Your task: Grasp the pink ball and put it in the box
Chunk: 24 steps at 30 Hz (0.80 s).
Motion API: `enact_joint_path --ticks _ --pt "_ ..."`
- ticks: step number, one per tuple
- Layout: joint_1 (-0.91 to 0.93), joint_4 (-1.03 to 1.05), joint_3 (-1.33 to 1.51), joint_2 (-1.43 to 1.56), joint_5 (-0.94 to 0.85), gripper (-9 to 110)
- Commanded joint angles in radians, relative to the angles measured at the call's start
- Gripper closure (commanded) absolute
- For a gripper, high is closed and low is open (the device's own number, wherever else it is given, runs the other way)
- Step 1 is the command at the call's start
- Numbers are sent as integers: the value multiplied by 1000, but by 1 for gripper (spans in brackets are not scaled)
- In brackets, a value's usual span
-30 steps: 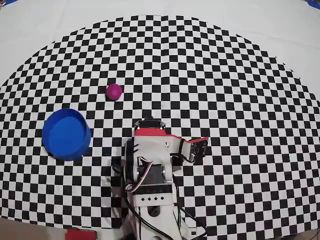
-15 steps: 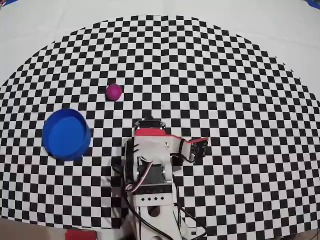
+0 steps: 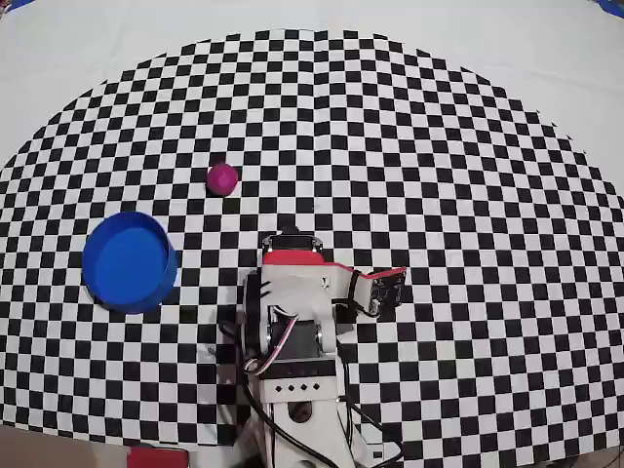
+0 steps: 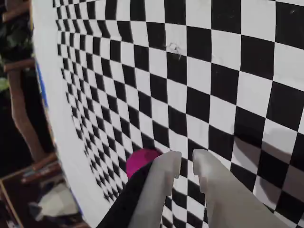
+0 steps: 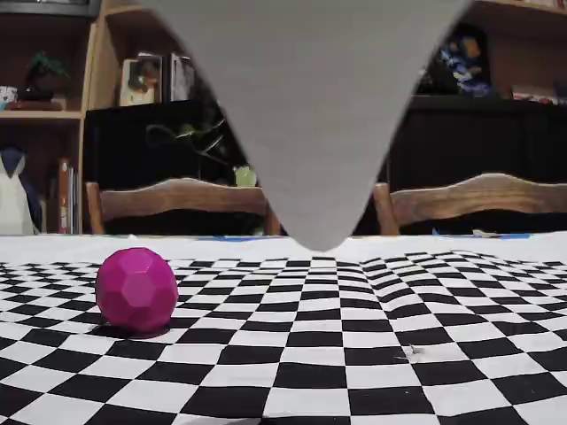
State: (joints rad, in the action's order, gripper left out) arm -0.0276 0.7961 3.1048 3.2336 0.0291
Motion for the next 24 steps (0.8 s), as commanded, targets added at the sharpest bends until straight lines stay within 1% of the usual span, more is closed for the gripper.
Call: enact_joint_path --ticks 1,17,21,24 --pt "3 6 8 18 -11 101" --pt "5 3 8 18 -11 101" --pt "9 -25 8 12 -11 101" --pt "15 -87 8 8 -11 101"
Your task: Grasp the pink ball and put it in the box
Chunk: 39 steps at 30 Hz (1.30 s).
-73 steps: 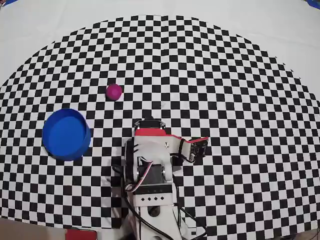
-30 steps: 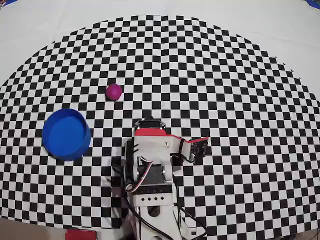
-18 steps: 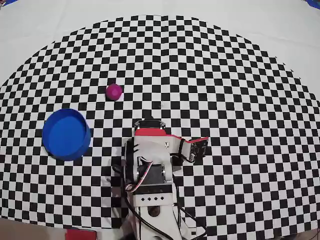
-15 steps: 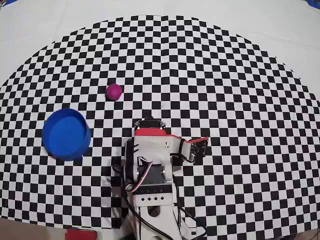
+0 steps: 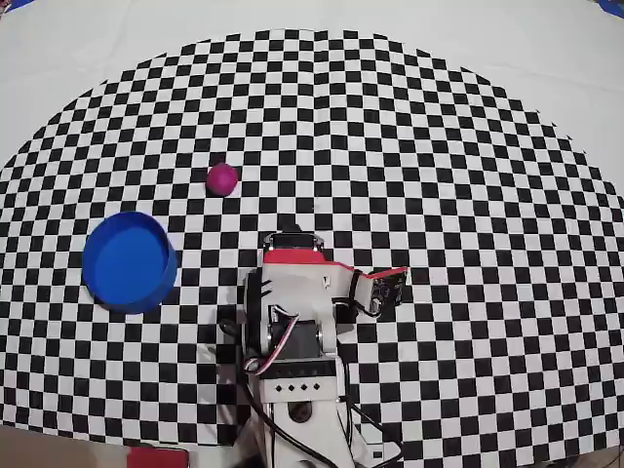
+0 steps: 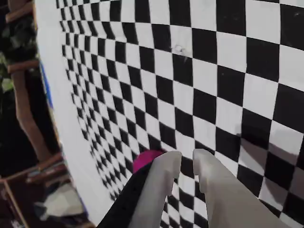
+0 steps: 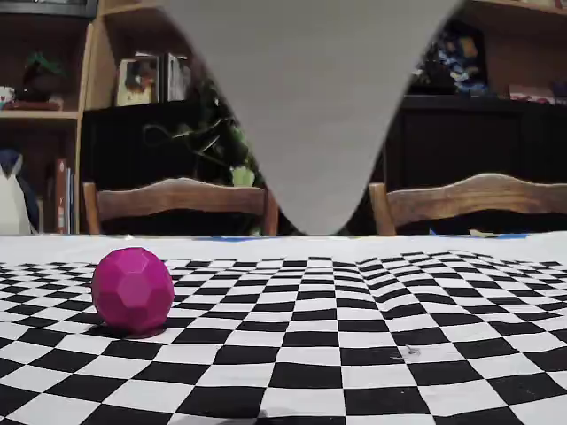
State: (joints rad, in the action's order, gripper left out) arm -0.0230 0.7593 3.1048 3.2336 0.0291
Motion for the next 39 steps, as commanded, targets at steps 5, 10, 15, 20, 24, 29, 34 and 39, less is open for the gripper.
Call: enact_joint_path --ticks 5,10,15,20,24,29,34,39 --pt "20 -222 -3 -20 -12 101" --pt "23 -344 -3 -38 -52 101" --pt "23 -411 3 -37 -146 101" --pt "23 -420 2 -37 -308 99" --pt "23 -425 6 -41 -488 97" --pt "20 -414 8 -48 -749 91" --pt "23 -417 8 -52 -973 90" --pt "26 -419 8 -54 -1175 84"
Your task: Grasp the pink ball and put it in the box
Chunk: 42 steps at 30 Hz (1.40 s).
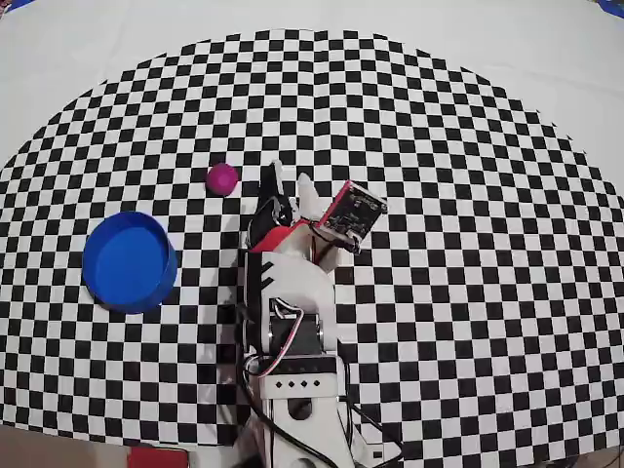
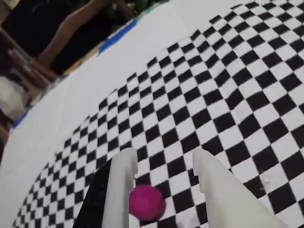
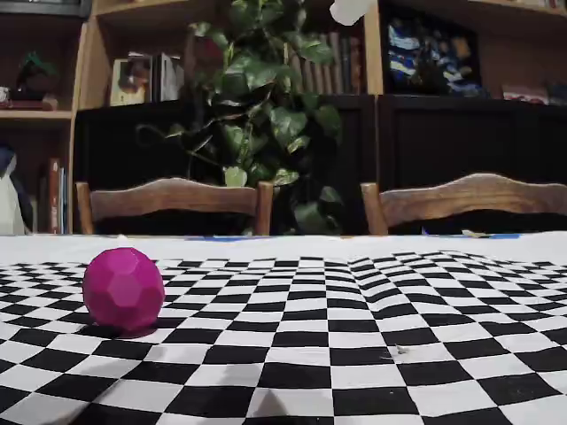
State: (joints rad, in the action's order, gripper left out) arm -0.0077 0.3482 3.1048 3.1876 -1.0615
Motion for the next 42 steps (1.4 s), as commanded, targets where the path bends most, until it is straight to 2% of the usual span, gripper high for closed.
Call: enact_joint_path --ticks 1,16,23,42 --pt "11 -11 8 -8 -112 82" --pt "2 -80 8 -2 -477 81" --pt "6 -149 8 -9 -508 79" --pt "-3 -179 8 -31 -508 79"
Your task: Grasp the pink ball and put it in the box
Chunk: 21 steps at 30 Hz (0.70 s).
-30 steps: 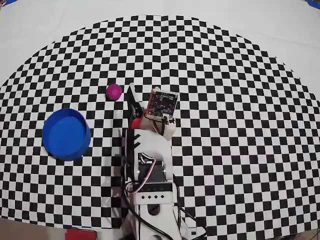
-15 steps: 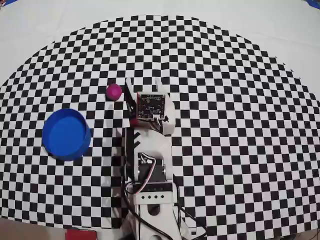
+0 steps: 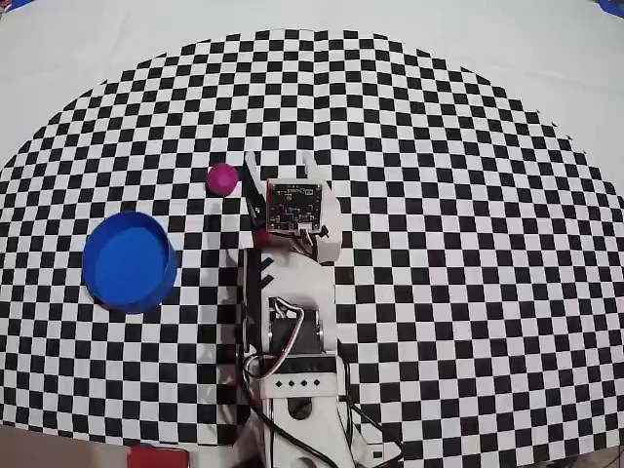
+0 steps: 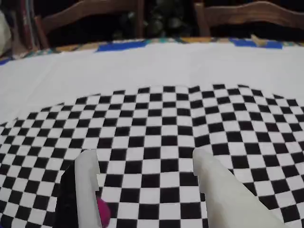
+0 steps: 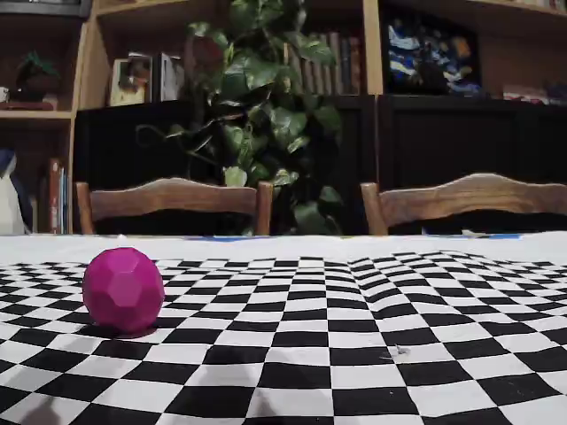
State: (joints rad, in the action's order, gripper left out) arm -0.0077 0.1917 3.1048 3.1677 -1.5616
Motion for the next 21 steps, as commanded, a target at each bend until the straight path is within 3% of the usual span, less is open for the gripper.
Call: enact_joint_path --ticks 1,21 --pt "-8 -29 8 -12 -8 79" --pt "-103 -41 8 0 -8 79"
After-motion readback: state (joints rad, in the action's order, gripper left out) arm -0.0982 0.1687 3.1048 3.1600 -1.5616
